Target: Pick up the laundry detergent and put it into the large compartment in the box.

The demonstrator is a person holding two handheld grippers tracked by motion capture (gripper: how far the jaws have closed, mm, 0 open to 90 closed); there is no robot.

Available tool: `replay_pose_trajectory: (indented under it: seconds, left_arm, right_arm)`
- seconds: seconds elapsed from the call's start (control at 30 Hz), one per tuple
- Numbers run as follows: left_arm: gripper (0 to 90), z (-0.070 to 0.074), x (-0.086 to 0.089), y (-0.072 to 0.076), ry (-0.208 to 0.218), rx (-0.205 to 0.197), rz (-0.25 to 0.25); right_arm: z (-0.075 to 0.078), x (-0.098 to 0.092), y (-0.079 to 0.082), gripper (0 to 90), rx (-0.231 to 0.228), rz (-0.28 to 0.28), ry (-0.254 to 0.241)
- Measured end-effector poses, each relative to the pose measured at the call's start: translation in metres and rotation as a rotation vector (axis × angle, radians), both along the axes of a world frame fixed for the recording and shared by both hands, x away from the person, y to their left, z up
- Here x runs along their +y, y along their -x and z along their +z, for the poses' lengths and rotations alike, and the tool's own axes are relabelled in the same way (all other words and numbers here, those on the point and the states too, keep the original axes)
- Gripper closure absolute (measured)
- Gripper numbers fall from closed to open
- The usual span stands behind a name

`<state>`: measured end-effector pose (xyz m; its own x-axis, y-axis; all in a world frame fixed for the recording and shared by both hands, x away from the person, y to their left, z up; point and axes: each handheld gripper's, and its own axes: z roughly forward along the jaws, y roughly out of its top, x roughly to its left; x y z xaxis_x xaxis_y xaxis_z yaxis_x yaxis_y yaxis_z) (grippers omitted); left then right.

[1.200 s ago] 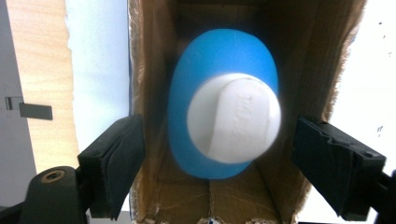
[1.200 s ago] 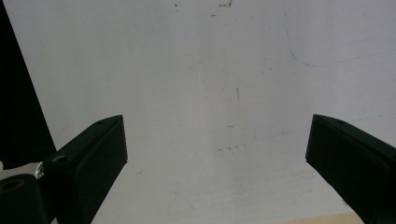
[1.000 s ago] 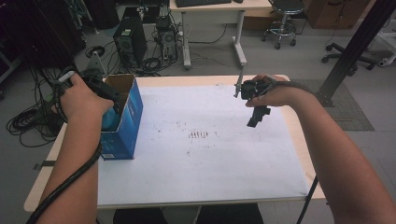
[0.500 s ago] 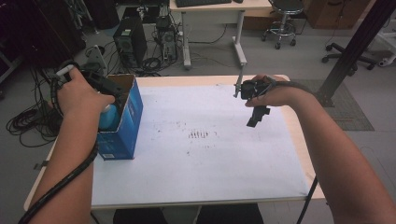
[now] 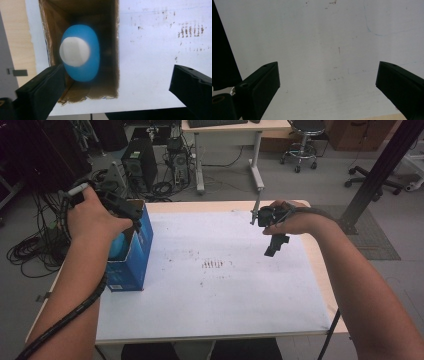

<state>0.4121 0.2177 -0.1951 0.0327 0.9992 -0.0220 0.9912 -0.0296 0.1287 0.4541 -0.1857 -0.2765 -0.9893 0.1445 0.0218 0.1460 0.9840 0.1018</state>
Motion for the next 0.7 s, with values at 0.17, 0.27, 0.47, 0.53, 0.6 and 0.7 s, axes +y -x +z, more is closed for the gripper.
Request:
replay_pose_trajectory:
  seconds: [0.17,0.27,0.47,0.53,0.6,0.7]
  left_arm:
    - [0.4,0.002,-0.005,0.001,0.008,0.008,-0.035]
    - [0.4,0.003,-0.011,0.002,0.008,0.011,-0.059]
    - [0.3,0.010,-0.026,0.003,0.010,-0.008,-0.134]
    - [0.2,0.010,-0.032,0.003,0.005,0.004,-0.163]
    - [0.4,0.011,-0.041,0.004,0.007,0.010,-0.203]
    - [0.2,0.011,-0.054,0.006,0.017,-0.004,-0.278]
  right_arm:
    - [0.001,-0.001,0.000,5.2,-0.001,-0.001,-0.003]
    - [0.001,-0.001,0.000,5.1,-0.001,-0.002,-0.002]
    - [0.000,-0.001,0.000,5.1,0.001,-0.006,-0.003]
    - [0.000,-0.002,-0.001,5.1,-0.001,-0.003,-0.008]
    - [-0.001,-0.003,-0.001,5.2,-0.001,-0.005,-0.009]
    - [-0.002,-0.004,-0.001,5.1,0.005,-0.013,-0.010]
